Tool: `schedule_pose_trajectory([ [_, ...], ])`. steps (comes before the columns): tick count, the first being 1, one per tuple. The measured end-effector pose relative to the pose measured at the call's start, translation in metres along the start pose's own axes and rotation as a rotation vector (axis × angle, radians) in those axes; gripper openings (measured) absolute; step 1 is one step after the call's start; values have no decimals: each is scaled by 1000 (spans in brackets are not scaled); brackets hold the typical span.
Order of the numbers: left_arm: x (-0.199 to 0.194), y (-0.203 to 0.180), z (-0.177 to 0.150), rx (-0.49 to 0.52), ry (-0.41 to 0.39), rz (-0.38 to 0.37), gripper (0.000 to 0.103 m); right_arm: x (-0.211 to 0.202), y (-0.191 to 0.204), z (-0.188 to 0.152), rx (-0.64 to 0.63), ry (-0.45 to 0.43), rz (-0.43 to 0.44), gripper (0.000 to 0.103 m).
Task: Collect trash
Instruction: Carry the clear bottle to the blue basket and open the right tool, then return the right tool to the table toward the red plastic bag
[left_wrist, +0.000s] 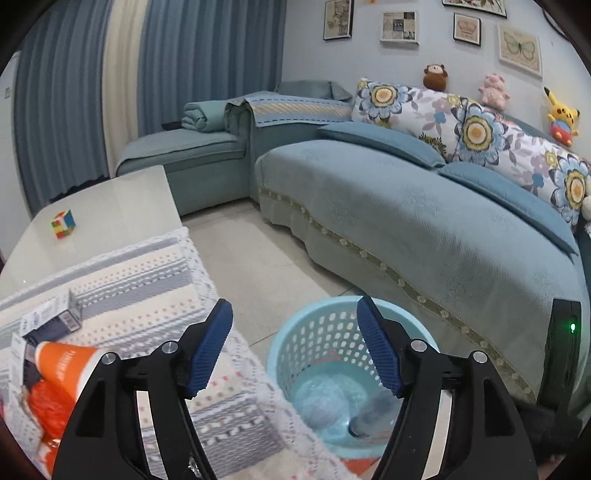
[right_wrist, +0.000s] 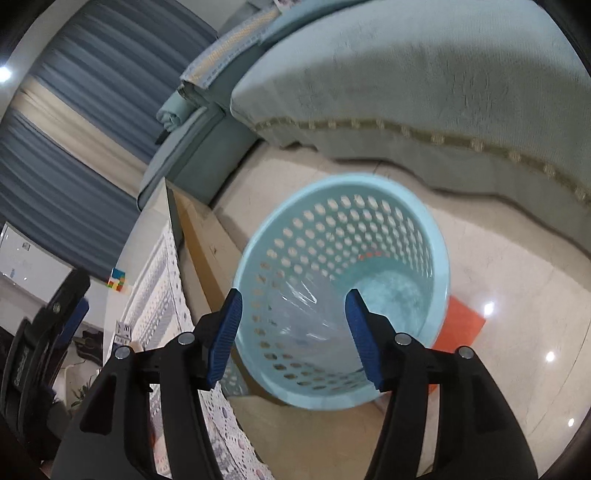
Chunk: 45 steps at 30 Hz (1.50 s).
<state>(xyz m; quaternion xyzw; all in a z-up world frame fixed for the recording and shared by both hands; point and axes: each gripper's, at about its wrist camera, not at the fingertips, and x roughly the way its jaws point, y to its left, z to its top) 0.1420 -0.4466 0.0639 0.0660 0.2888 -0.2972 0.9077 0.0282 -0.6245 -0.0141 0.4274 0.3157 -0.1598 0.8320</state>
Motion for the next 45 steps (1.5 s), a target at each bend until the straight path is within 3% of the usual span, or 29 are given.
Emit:
schedule_pose_trajectory([
  [6, -34, 31, 1, -36, -29, 8, 68, -11, 18, 1, -30, -56, 53, 55],
  [9, -53, 50, -3, -46, -39, 20, 75, -13, 32, -1, -67, -65, 76, 55],
  [14, -100, 94, -17, -67, -60, 95, 82, -19, 62, -8, -167, -88, 103, 56],
  [16, -125, 119, -30, -104, -78, 138, 92, -26, 78, -13, -214, -106, 106, 58],
  [19, -163, 154, -51, -171, -88, 183, 95, -38, 101, -22, -262, -123, 168, 64],
  [21, -183, 175, -61, -188, -78, 215, 95, -48, 120, -33, -318, -146, 202, 69],
  [25, -234, 215, -79, -220, -83, 308, 95, -61, 153, -61, -428, -149, 271, 97],
  [29, -287, 254, -103, -286, -81, 358, 96, -66, 187, -97, -559, -46, 365, 97],
  [36, -341, 297, -149, -337, -55, 394, 96, -81, 244, -180, -894, -52, 398, 97],
  [39, -350, 300, -166, -316, -27, 399, 96, -81, 259, -204, -961, -62, 398, 97],
  [43, -356, 293, -191, -221, -15, 482, 95, -70, 275, -227, -1012, -96, 370, 97],
  [45, -353, 289, -202, -174, 19, 464, 95, -65, 280, -236, -1043, -128, 330, 97],
])
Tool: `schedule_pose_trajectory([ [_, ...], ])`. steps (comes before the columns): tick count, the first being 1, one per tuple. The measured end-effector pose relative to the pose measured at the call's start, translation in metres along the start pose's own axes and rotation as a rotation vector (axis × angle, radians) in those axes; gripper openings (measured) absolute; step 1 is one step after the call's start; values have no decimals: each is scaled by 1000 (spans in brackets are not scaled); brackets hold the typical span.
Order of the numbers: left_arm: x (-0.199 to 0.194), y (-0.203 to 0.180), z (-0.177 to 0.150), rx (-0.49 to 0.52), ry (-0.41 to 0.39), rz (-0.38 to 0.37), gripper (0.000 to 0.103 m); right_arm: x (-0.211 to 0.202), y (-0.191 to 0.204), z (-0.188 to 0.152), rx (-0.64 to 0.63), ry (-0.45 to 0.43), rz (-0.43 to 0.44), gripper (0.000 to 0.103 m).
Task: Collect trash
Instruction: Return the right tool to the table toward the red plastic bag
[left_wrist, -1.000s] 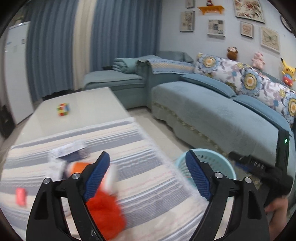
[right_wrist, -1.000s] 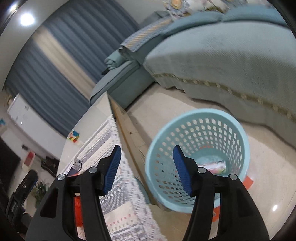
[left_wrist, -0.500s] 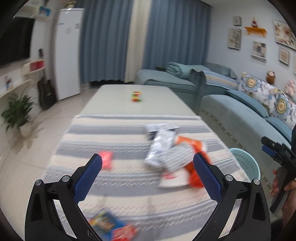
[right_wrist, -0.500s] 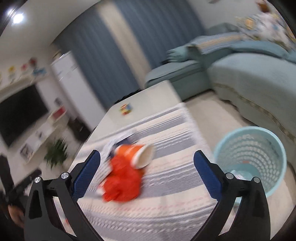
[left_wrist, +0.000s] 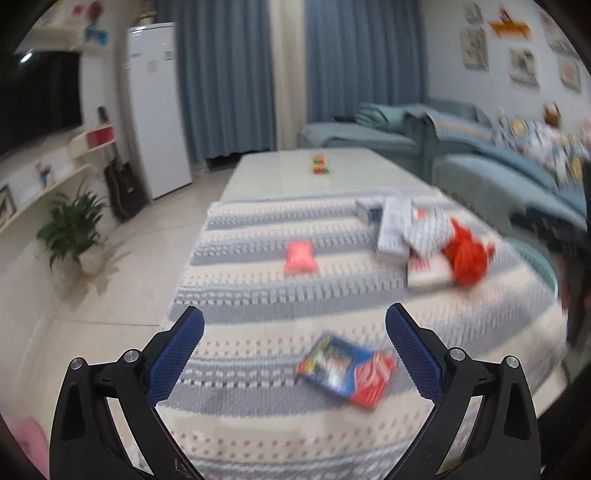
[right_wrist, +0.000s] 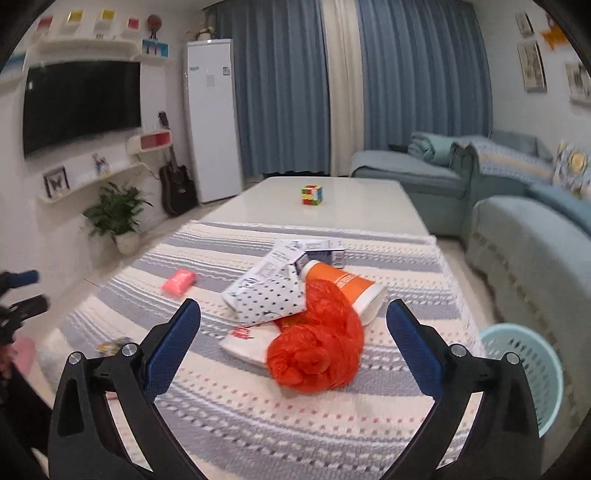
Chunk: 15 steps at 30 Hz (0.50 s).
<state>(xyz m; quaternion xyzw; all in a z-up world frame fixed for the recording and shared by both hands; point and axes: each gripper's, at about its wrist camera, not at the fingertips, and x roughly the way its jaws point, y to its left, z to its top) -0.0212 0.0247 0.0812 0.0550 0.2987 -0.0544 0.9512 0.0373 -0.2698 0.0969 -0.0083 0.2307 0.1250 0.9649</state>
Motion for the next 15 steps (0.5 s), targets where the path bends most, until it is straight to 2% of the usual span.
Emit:
schedule_pose_trajectory([
  [3, 4, -2, -15, 44, 24, -38, 95, 12, 4, -1, 14, 35, -23, 97],
  [8, 14, -2, -42, 31, 63, -122, 95, 33, 0, -10, 38, 101, -79, 97],
  [12, 31, -14, -57, 108, 113, -171, 95, 56, -8, -24, 64, 190, -97, 97],
  [15, 47, -23, -64, 151, 150, -164, 95, 73, -16, -35, 98, 243, -103, 97],
])
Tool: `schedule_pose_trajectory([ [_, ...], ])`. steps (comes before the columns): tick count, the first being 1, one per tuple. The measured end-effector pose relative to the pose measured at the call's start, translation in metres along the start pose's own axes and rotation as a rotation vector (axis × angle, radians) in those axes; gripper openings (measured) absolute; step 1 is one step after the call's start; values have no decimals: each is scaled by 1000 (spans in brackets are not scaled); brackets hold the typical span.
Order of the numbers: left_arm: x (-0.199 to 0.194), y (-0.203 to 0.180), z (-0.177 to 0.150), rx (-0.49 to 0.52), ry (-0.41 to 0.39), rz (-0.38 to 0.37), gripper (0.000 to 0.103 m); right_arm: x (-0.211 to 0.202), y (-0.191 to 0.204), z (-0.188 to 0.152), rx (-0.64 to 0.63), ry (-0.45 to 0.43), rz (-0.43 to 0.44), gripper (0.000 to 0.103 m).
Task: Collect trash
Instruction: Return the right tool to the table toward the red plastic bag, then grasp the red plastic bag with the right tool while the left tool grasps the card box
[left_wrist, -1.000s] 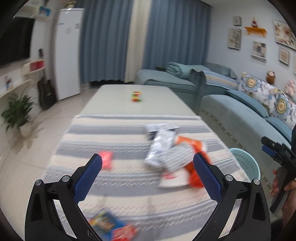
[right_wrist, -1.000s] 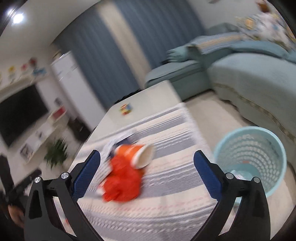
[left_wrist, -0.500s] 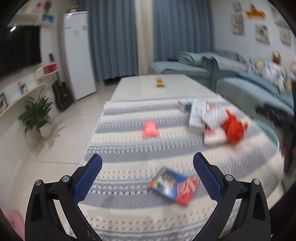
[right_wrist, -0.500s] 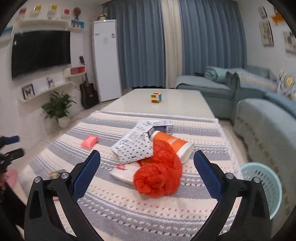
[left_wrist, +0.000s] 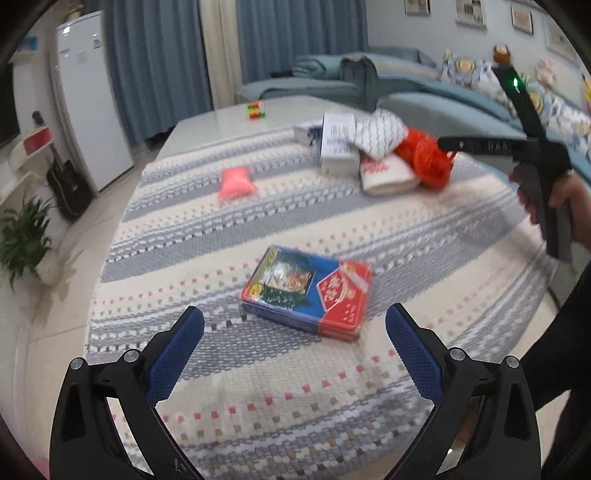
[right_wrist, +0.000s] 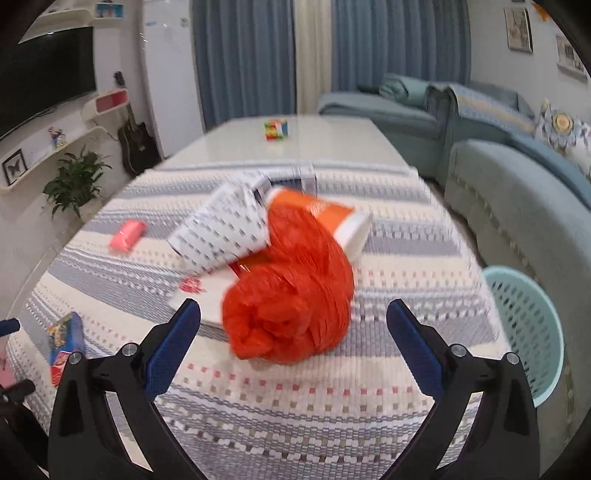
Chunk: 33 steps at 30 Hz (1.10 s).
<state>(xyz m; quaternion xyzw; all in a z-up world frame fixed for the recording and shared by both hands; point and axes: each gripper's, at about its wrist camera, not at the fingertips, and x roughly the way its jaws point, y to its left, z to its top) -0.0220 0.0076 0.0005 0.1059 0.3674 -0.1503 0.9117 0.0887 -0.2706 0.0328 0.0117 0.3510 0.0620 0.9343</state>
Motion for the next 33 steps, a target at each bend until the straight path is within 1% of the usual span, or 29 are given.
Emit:
schedule_pose_trajectory([
  [2, 7, -2, 1, 19, 9, -29, 95, 13, -6, -4, 37, 34, 13, 97],
  [4, 13, -3, 3, 34, 13, -34, 95, 21, -12, -5, 75, 50, 27, 97],
  [6, 24, -6, 5, 68, 43, -67, 95, 29, -20, -8, 140, 59, 48, 97],
  [8, 37, -10, 6, 119, 80, -54, 95, 38, -30, -15, 229, 68, 77, 97],
  [10, 46, -13, 6, 148, 97, -47, 95, 46, -34, -20, 272, 90, 92, 97],
  [12, 48, -13, 8, 164, 91, -50, 95, 53, -34, -23, 260, 120, 100, 97],
  [15, 55, -8, 15, 166, 91, -91, 95, 53, -31, -18, 234, 110, 116, 97],
  [19, 65, -5, 27, 165, 97, -126, 95, 59, -30, -16, 229, 128, 129, 97],
  [21, 66, -5, 30, 157, 93, -145, 95, 61, -29, -13, 222, 121, 127, 93],
  [23, 66, -8, 32, 165, 83, -142, 92, 62, -27, -9, 215, 111, 142, 67],
  [24, 66, -10, 33, 170, 73, -138, 90, 61, -26, -7, 205, 102, 124, 60],
  [25, 64, -11, 34, 169, 60, -134, 75, 59, -25, -5, 194, 89, 105, 51],
  [26, 62, -11, 36, 161, 30, -97, 59, 57, -24, -3, 185, 73, 95, 46],
  [27, 59, -8, 39, 136, 3, -71, 40, 54, -23, 0, 181, 51, 95, 45],
  [28, 57, -5, 41, 107, -5, -75, 16, 51, -22, 2, 182, 37, 97, 44],
  [29, 56, 4, 44, 52, -8, -100, 16, 49, -22, 4, 184, 29, 98, 44],
  [30, 54, 10, 45, 15, -20, -105, 16, 46, -21, 6, 185, 17, 101, 44],
  [33, 49, 15, 44, 0, -35, -102, 16, 38, -15, 10, 168, -6, 106, 44],
])
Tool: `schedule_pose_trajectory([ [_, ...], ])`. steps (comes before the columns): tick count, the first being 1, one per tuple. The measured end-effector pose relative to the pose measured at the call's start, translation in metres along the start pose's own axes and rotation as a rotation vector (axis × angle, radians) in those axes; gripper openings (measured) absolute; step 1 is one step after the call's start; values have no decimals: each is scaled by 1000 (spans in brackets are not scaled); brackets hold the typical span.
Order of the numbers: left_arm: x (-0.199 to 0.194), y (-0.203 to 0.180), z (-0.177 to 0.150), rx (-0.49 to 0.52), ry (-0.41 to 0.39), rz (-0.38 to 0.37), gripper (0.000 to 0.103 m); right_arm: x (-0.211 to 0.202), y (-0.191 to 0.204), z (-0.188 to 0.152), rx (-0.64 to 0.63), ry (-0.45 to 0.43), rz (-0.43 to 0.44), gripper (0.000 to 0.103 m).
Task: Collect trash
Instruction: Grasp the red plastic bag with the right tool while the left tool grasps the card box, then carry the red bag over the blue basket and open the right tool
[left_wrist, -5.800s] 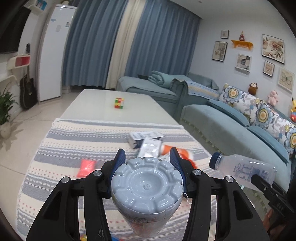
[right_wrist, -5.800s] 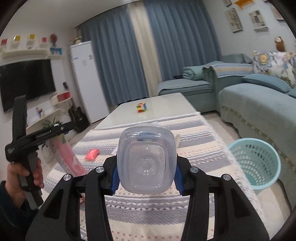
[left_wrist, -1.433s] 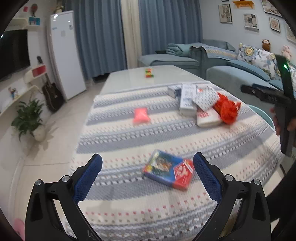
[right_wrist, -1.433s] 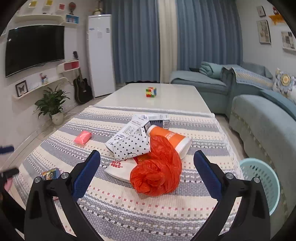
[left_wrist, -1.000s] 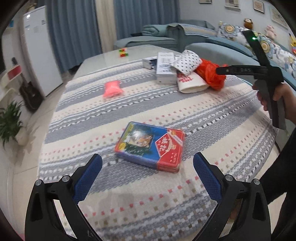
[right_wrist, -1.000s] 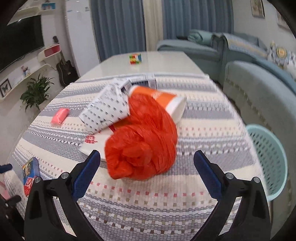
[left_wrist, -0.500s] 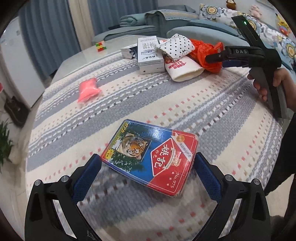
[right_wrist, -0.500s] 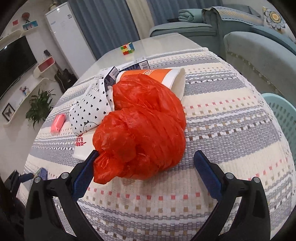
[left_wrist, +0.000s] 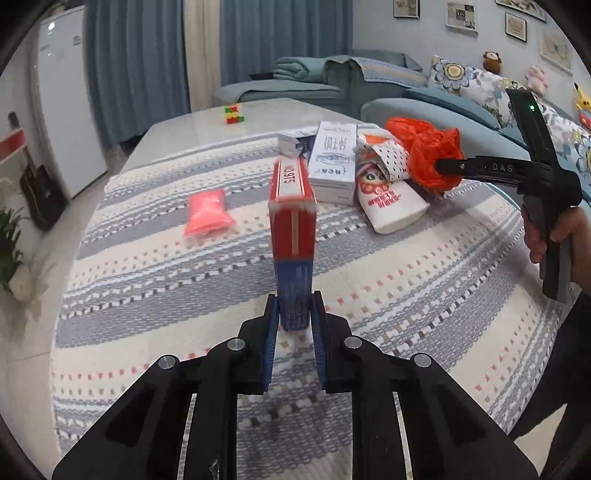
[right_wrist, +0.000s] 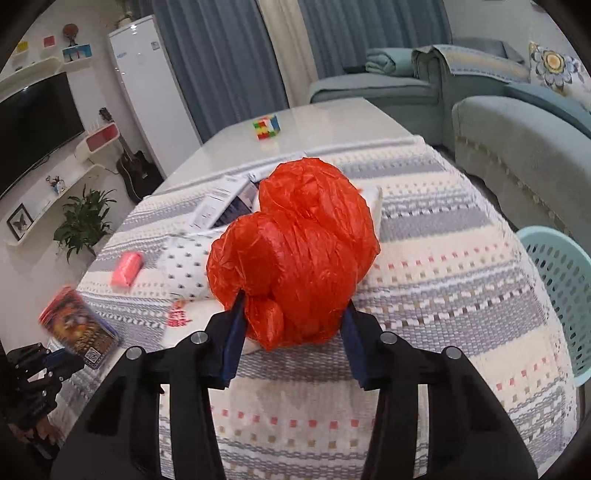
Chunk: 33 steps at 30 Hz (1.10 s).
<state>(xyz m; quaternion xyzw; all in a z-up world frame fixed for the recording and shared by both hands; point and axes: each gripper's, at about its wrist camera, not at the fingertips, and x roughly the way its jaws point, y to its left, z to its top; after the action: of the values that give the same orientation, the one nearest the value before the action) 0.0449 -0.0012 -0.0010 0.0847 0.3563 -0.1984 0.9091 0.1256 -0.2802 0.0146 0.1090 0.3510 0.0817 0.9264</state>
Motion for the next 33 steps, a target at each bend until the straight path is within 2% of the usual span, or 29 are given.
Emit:
schedule_pose_trajectory([
  [8, -7, -4, -4, 2, -8, 2, 16, -14, 8, -4, -13, -20, -2, 44],
  [20, -43, -9, 32, -65, -157, 8, 16, -51, -9, 8, 19, -112, -16, 43],
  [25, -51, -28, 47, -62, -196, -11, 16, -71, -24, 8, 43, -139, -14, 43],
  [28, -49, -39, 53, -60, -193, -27, 16, -83, -34, 6, 48, -157, -31, 43],
  [31, -48, -55, 59, -18, -196, -25, 16, -96, -47, 5, 54, -177, -56, 43],
  [33, -47, -67, 66, 15, -210, -18, 16, -104, -55, 2, 42, -199, -104, 43],
])
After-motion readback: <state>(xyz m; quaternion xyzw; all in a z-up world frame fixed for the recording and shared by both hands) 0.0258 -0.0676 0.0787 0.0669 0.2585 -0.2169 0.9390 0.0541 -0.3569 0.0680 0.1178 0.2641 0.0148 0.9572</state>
